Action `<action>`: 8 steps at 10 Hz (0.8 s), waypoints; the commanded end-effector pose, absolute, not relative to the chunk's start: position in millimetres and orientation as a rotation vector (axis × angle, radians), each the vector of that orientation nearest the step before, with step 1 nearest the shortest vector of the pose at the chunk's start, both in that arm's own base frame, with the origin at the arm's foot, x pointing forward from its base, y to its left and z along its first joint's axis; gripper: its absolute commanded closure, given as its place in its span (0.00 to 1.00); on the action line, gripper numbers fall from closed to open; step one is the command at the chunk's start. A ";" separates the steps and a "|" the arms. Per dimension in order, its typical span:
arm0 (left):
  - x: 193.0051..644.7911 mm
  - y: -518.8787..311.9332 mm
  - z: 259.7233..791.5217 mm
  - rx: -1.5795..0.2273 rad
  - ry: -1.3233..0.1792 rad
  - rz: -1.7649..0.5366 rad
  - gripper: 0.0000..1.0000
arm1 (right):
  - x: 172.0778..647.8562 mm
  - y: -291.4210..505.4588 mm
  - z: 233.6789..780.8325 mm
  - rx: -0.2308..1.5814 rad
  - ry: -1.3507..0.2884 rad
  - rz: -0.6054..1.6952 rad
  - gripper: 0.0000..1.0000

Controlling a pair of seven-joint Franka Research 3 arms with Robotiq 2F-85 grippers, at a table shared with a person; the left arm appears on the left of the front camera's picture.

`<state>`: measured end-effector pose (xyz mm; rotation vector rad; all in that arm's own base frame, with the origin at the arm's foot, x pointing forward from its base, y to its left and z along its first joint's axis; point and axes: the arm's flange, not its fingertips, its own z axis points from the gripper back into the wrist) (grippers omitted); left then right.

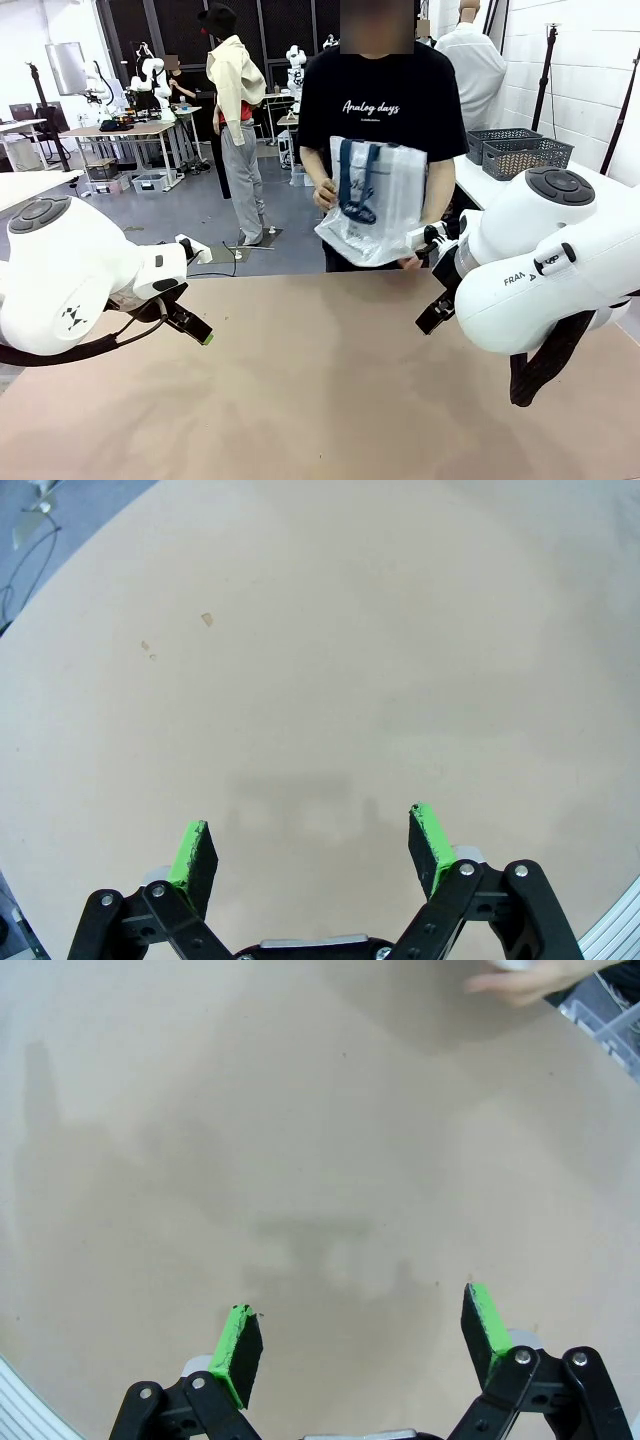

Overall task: Transfer purchased items from the store into the shopping bag.
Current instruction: Open the Reusable shopping bag in the center of the table.

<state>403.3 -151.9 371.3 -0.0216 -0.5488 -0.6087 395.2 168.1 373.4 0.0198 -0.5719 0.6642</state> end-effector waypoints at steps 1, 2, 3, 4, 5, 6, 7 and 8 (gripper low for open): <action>403.6 -151.0 371.3 -0.022 -0.549 -0.607 0.00 | 395.3 168.0 373.4 0.020 -0.572 0.664 0.00; 403.6 -151.0 371.3 -0.022 -0.549 -0.607 0.00 | 395.3 168.0 373.4 0.020 -0.572 0.664 0.00; 403.6 -151.0 371.3 -0.022 -0.549 -0.607 0.00 | 395.3 168.0 373.4 0.020 -0.572 0.664 0.00; 403.6 -151.0 371.3 -0.022 -0.549 -0.607 0.00 | 395.3 168.0 373.4 0.020 -0.572 0.664 0.00; 403.6 -151.0 371.3 -0.022 -0.549 -0.607 0.00 | 395.3 168.0 373.4 0.020 -0.572 0.664 0.00; 403.6 -151.0 371.3 -0.022 -0.549 -0.607 0.00 | 395.3 168.0 373.4 0.020 -0.572 0.664 0.00; 403.3 -151.9 371.3 -0.022 -0.549 -0.609 0.00 | 395.2 168.1 373.4 0.020 -0.572 0.664 0.00; 404.1 -152.5 372.0 -0.027 -0.528 -0.603 0.00 | 394.0 169.4 373.8 0.035 -0.554 0.679 0.00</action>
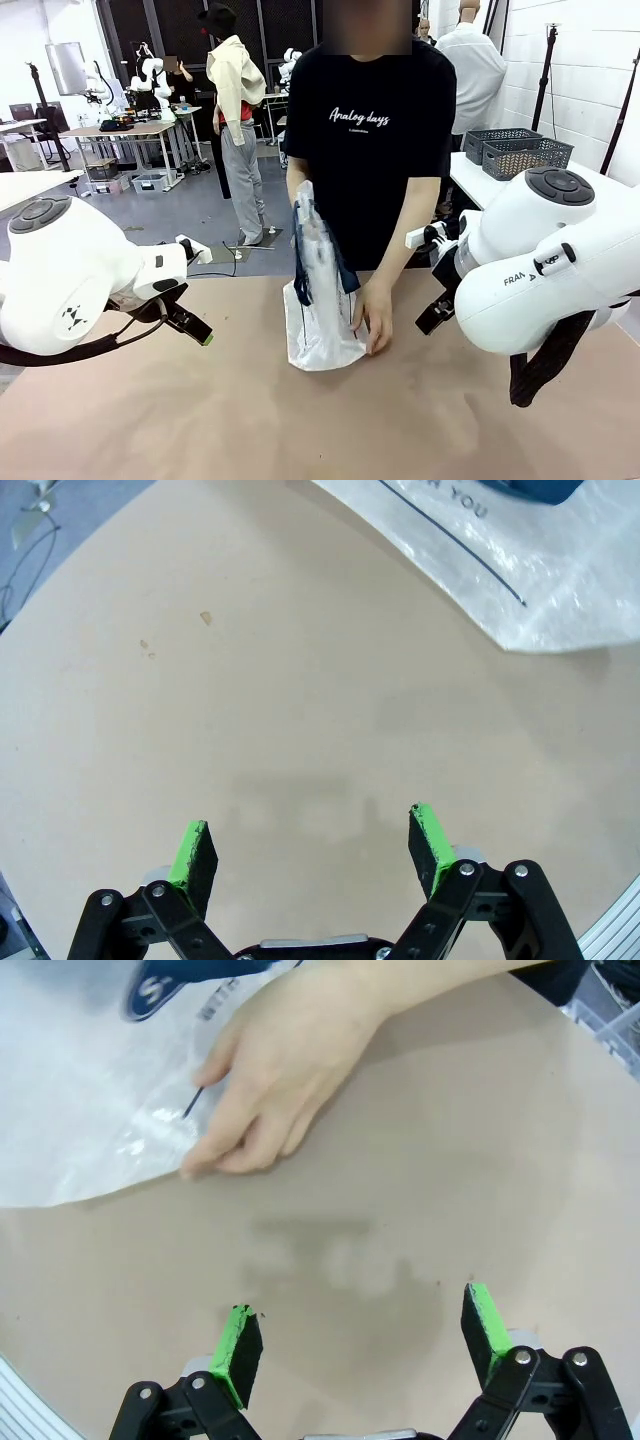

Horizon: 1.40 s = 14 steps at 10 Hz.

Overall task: Transfer purchased items from the store into the shopping bag.
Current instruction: Open the Reusable shopping bag in the center of the table.

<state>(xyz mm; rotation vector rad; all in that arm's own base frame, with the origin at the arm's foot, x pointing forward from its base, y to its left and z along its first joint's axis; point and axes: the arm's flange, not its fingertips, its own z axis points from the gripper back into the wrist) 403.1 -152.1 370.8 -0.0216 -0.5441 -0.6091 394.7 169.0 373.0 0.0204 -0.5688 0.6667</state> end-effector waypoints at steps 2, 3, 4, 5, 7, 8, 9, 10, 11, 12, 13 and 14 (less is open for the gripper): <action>402.3 -154.3 375.7 -0.063 -0.500 -0.600 0.00 | 390.2 169.3 376.7 0.096 -0.502 0.690 0.00; 400.2 -157.4 383.8 -0.105 -0.498 -0.601 0.00 | 387.3 171.9 382.5 0.112 -0.483 0.700 0.00; 395.0 -160.6 397.1 -0.146 -0.498 -0.606 0.00 | 382.4 175.6 393.1 0.143 -0.479 0.714 0.00; 391.8 -163.0 413.3 -0.185 -0.480 -0.610 0.00 | 379.4 179.4 407.7 0.155 -0.484 0.728 0.00; 391.8 -165.1 441.8 -0.220 -0.430 -0.616 0.00 | 385.2 184.9 433.1 0.143 -0.478 0.733 0.00; 391.1 -167.0 460.0 -0.243 -0.420 -0.637 0.00 | 387.9 189.5 450.1 0.160 -0.469 0.730 0.00; 395.4 -171.0 483.6 -0.229 -0.411 -0.616 0.00 | 394.8 198.0 474.5 0.162 -0.466 0.716 0.00; 405.3 -174.3 503.0 -0.224 -0.432 -0.580 0.00 | 408.5 206.3 497.2 0.164 -0.450 0.684 0.00; 417.4 -173.7 519.5 -0.262 -0.456 -0.564 0.00 | 424.0 216.4 517.8 0.134 -0.452 0.632 0.00; 430.2 -171.0 534.3 -0.288 -0.476 -0.530 0.00 | 436.3 227.3 534.2 0.123 -0.428 0.622 0.00; 439.1 -171.4 548.9 -0.317 -0.484 -0.519 0.00 | 448.8 236.3 551.5 0.129 -0.415 0.632 0.00; 445.7 -174.3 560.3 -0.298 -0.485 -0.507 0.00 | 458.6 240.4 564.1 0.123 -0.419 0.643 0.00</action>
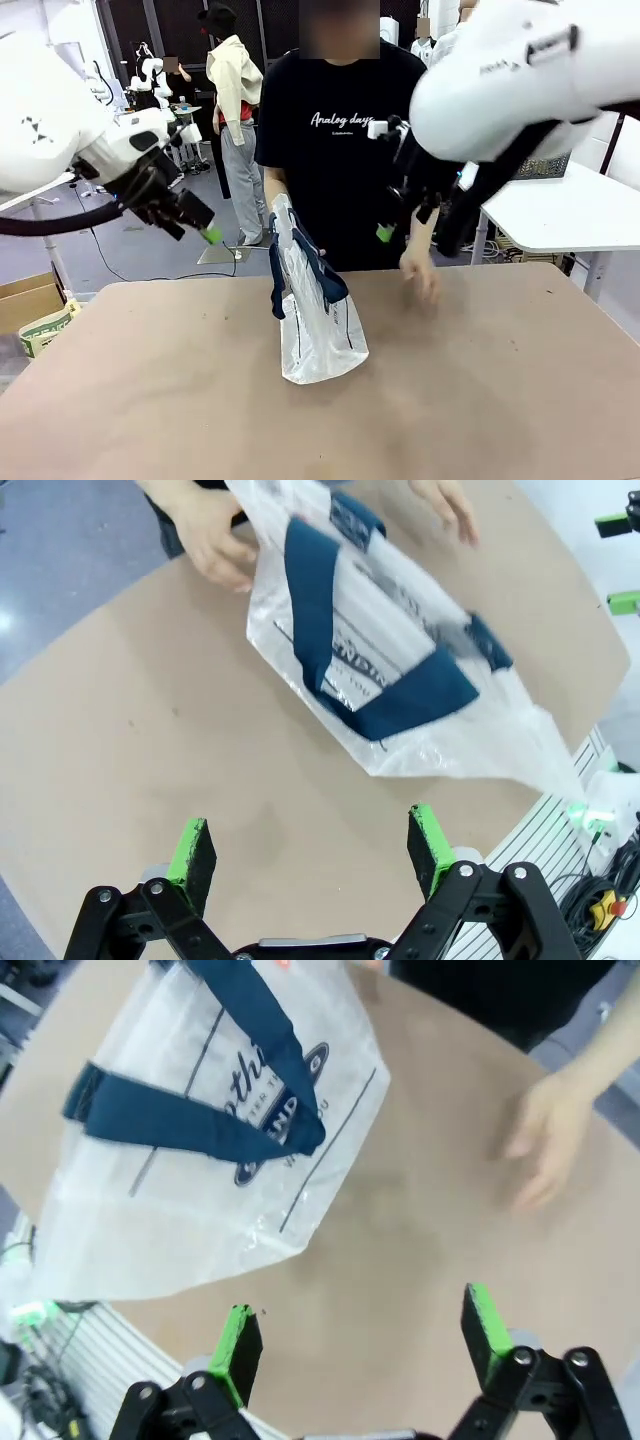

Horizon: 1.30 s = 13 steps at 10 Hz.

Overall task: Transfer purchased items from the store into the shopping bag.
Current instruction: Open the Reusable shopping bag in the center of the table.

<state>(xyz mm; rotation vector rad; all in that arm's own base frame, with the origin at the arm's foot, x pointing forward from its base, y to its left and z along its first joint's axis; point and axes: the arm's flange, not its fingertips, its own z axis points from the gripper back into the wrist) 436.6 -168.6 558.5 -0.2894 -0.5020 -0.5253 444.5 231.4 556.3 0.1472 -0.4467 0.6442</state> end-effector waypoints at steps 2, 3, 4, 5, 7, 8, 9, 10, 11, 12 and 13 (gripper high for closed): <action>451.9 -175.9 568.5 -0.316 -0.507 -0.540 0.00 | 471.4 246.1 572.2 0.088 -0.427 0.627 0.00; 445.4 -170.6 567.2 -0.292 -0.513 -0.517 0.00 | 455.8 239.1 567.7 0.144 -0.440 0.648 0.00; 445.4 -170.6 567.2 -0.292 -0.513 -0.517 0.00 | 455.8 239.1 567.7 0.144 -0.440 0.648 0.00; 445.4 -170.6 567.2 -0.292 -0.513 -0.517 0.00 | 455.8 239.1 567.7 0.144 -0.440 0.648 0.00; 449.9 -174.6 569.3 -0.283 -0.514 -0.519 0.00 | 462.6 244.4 572.8 0.133 -0.436 0.648 0.00; 463.9 -183.3 565.7 -0.328 -0.476 -0.456 0.00 | 479.9 261.2 579.5 0.151 -0.413 0.624 0.00; 474.5 -188.7 562.3 -0.348 -0.426 -0.416 0.00 | 500.2 277.8 587.1 0.133 -0.385 0.612 0.00; 480.0 -194.9 562.4 -0.362 -0.401 -0.372 0.00 | 513.3 292.9 594.9 0.132 -0.353 0.599 0.00; 482.6 -198.0 561.8 -0.367 -0.396 -0.326 0.00 | 525.9 310.9 599.4 0.112 -0.315 0.597 0.00; 488.3 -198.6 560.3 -0.377 -0.397 -0.302 0.00 | 533.2 327.3 602.7 0.091 -0.269 0.582 0.00; 506.2 -195.8 556.6 -0.392 -0.420 -0.280 0.00 | 542.7 343.2 605.3 0.084 -0.229 0.576 0.00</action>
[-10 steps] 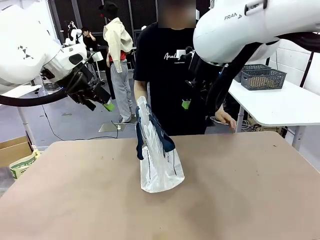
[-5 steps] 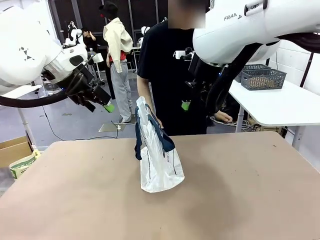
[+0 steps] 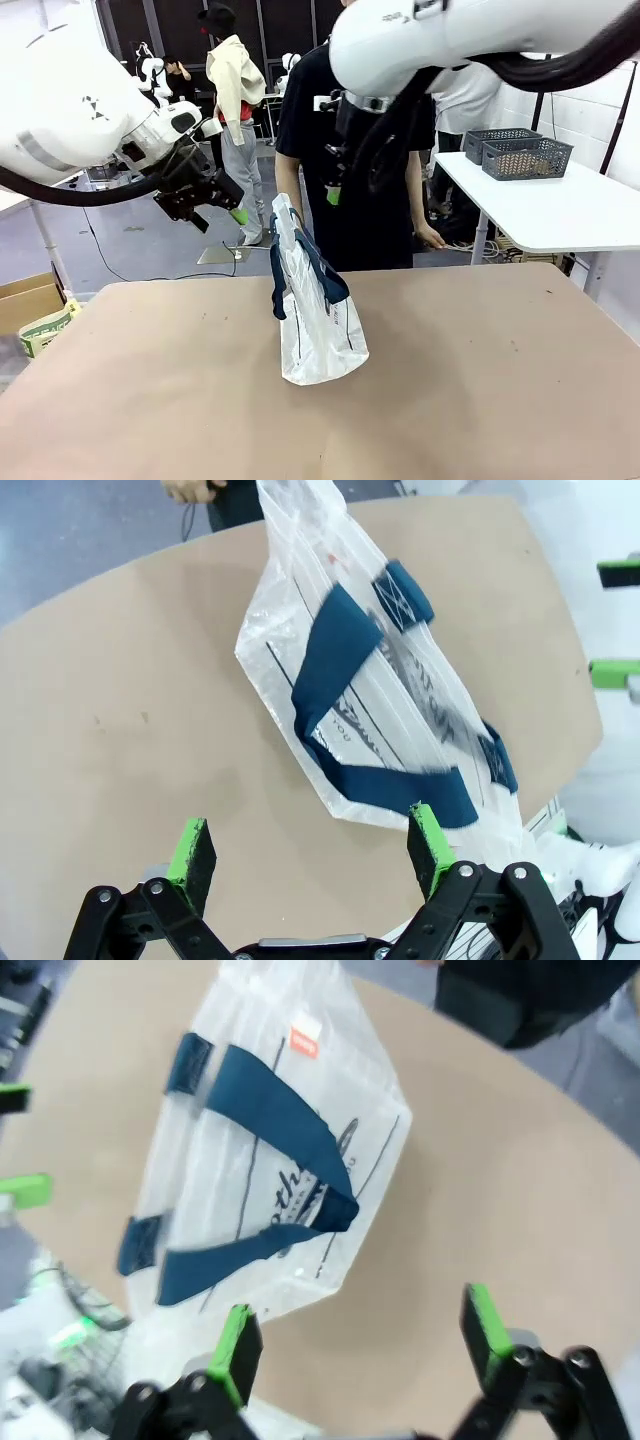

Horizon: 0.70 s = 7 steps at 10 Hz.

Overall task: Transfer purchased items from the store into the shopping bag.
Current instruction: Open the Reusable shopping bag in the center of the table.

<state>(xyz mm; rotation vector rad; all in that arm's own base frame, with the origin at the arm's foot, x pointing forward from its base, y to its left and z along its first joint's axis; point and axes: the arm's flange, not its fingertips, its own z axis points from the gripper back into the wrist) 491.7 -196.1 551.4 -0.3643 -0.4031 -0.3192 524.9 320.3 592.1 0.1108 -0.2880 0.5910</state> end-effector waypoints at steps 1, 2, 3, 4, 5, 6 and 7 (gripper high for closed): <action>522.9 -192.0 556.6 -0.406 -0.423 -0.272 0.00 | 544.2 357.8 605.2 0.052 -0.216 0.555 0.00; 534.2 -191.2 557.2 -0.422 -0.416 -0.281 0.00 | 547.9 368.9 605.6 0.035 -0.203 0.571 0.00; 538.0 -187.1 558.7 -0.425 -0.427 -0.311 0.00 | 554.7 372.5 605.0 0.057 -0.194 0.570 0.00; 519.0 -189.7 553.6 -0.389 -0.413 -0.276 0.00 | 534.7 350.1 594.2 0.071 -0.226 0.574 0.00; 519.0 -189.7 553.6 -0.389 -0.413 -0.276 0.00 | 534.7 350.1 594.2 0.071 -0.226 0.574 0.00; 519.0 -189.7 553.6 -0.389 -0.413 -0.276 0.00 | 534.7 350.1 594.2 0.071 -0.226 0.574 0.00; 529.9 -191.0 554.6 -0.394 -0.418 -0.278 0.00 | 540.6 360.5 595.3 0.069 -0.209 0.578 0.00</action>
